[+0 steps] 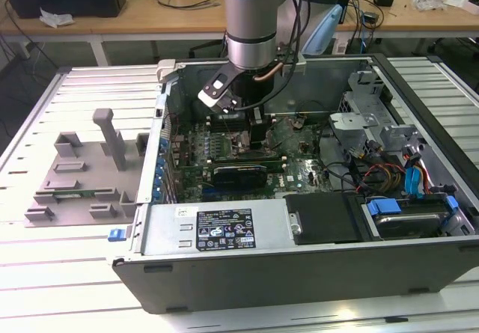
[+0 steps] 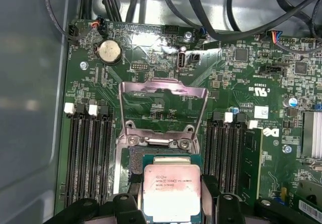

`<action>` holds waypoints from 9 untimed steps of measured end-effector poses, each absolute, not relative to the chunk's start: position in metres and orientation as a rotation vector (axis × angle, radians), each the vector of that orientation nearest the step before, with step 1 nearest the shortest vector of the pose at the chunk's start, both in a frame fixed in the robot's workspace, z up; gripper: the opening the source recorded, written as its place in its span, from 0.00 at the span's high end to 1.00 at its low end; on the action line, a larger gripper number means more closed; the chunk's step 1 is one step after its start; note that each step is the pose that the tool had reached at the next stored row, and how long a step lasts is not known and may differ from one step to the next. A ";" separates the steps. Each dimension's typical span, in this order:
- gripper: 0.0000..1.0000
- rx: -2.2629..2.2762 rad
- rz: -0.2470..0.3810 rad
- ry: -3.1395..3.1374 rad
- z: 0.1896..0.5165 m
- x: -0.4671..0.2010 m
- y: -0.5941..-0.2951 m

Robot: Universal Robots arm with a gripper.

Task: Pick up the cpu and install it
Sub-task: 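Place the cpu into insertion slot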

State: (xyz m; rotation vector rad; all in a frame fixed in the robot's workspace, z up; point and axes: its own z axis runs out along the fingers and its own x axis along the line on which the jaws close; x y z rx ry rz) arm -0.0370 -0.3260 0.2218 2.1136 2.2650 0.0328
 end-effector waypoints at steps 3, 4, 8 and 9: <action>0.45 2.114 0.033 2.265 0.221 -0.037 -0.326; 0.45 2.114 0.033 2.265 0.221 -0.037 -0.326; 0.45 2.110 0.021 2.261 0.218 -0.037 -0.323; 0.45 2.109 0.018 2.260 0.218 -0.037 -0.322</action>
